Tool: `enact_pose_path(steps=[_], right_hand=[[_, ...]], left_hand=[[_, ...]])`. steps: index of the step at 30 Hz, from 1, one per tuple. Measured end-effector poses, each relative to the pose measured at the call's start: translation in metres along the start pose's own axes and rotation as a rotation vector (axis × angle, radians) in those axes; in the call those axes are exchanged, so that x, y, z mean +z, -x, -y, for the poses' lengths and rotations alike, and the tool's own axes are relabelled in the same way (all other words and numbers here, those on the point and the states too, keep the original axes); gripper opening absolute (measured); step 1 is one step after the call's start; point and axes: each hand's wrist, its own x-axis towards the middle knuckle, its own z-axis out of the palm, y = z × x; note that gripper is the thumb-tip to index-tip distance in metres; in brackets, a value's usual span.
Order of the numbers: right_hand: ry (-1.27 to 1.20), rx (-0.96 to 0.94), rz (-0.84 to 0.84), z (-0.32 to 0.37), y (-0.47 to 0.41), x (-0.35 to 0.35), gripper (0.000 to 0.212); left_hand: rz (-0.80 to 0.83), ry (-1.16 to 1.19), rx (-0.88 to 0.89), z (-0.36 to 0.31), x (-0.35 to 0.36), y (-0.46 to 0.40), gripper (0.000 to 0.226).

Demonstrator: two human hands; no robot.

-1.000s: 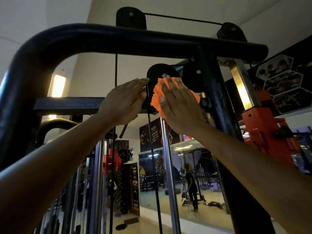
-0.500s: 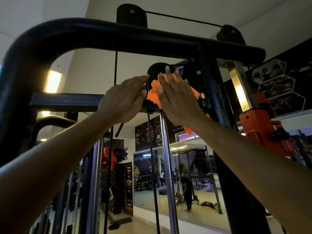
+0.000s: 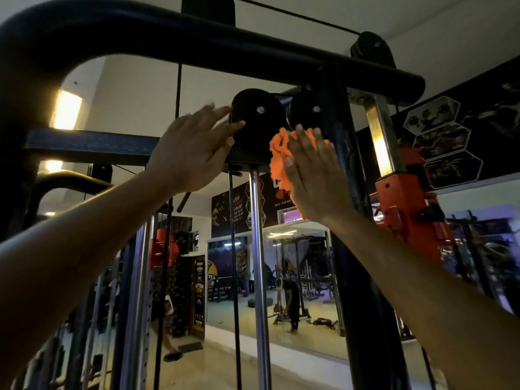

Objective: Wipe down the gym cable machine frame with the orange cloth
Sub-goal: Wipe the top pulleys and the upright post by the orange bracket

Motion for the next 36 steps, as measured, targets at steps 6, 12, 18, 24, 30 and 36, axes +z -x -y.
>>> enact_pose_path(steps=[6,12,18,24,30,36], right_hand=[[0.031,-0.11,0.04,0.02,0.013,0.004,0.06],[0.044,0.064,0.079,-0.029,0.011,-0.021,0.059],[-0.049,0.096,0.051,0.028,-0.002,-0.001,0.06],[-0.032,0.07,-0.052,-0.015,0.004,-0.009,0.051],[0.062,-0.057,-0.038,0.005,0.004,0.005,0.06],[0.189,-0.017,-0.02,-0.039,0.005,-0.013,0.062]], left_hand=[[0.053,-0.011,0.047,-0.026,0.017,0.0,0.062],[0.056,0.019,0.032,-0.03,0.018,0.0,0.062],[0.037,0.112,0.011,-0.042,0.021,-0.008,0.064],[0.028,0.114,0.02,-0.041,0.026,-0.009,0.064],[0.008,0.119,0.036,-0.044,0.034,-0.014,0.062],[0.002,0.123,0.051,-0.049,0.042,-0.022,0.062]])
